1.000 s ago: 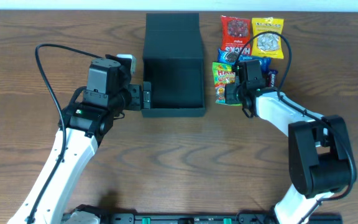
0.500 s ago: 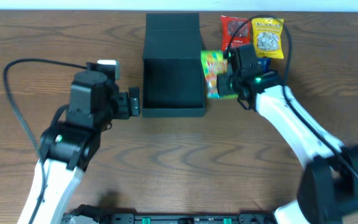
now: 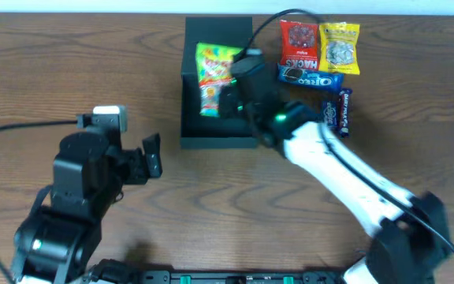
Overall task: Pack container
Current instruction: 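Lower the Haribo bag into the box and release it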
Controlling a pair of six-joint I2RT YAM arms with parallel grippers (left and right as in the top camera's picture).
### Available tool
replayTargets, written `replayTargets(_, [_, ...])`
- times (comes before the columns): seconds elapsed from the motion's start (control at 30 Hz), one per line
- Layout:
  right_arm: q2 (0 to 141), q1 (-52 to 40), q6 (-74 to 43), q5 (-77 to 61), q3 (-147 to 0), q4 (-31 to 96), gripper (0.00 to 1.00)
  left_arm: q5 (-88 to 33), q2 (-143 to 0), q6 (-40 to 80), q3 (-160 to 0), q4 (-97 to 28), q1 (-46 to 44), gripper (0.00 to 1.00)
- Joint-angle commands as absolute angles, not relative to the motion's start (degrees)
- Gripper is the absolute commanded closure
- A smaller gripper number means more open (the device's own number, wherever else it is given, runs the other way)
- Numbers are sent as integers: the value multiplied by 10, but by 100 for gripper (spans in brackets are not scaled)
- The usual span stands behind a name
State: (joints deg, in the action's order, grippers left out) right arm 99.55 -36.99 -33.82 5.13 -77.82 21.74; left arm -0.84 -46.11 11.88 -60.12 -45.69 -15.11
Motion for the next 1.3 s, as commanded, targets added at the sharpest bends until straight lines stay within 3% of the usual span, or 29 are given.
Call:
replayTargets(0.0, [1028, -384, -400, 83, -781, 195, 99, 0, -437, 125, -603, -475, -150, 5])
replayTargets(0.4, [1071, -414, -430, 113, -781, 164, 99, 1, -424, 124, -603, -504, -150, 5])
replayTargets(0.43, [1071, -416, -420, 83, -782, 162, 78, 5, -424, 124, -603, -504, -150, 5])
replayTargets(0.47, [1067, -416, -392, 53, -786, 163, 48, 7, -424, 124, -603, -503, -150, 5])
replayTargets(0.57, [1038, -409, -346, 46, -797, 172, 1, 22, -424, 124, -603, -499, -150, 5])
replayTargets(0.73, [950, -358, -282, 118, -802, 171, 1, 54, -434, 124, -603, -474, -150, 5])
replayTargets(0.87, [912, -270, -166, 194, -802, 172, 1, 59, -473, 124, -603, -416, -150, 5])
replayTargets(1.07, [952, -126, -139, 163, -801, 177, 1, 15, -598, 124, -603, -329, -150, 5])
replayTargets(1.27, [1045, -69, -84, 79, -811, 100, 1, -27, -707, 128, -603, -253, -150, 5])
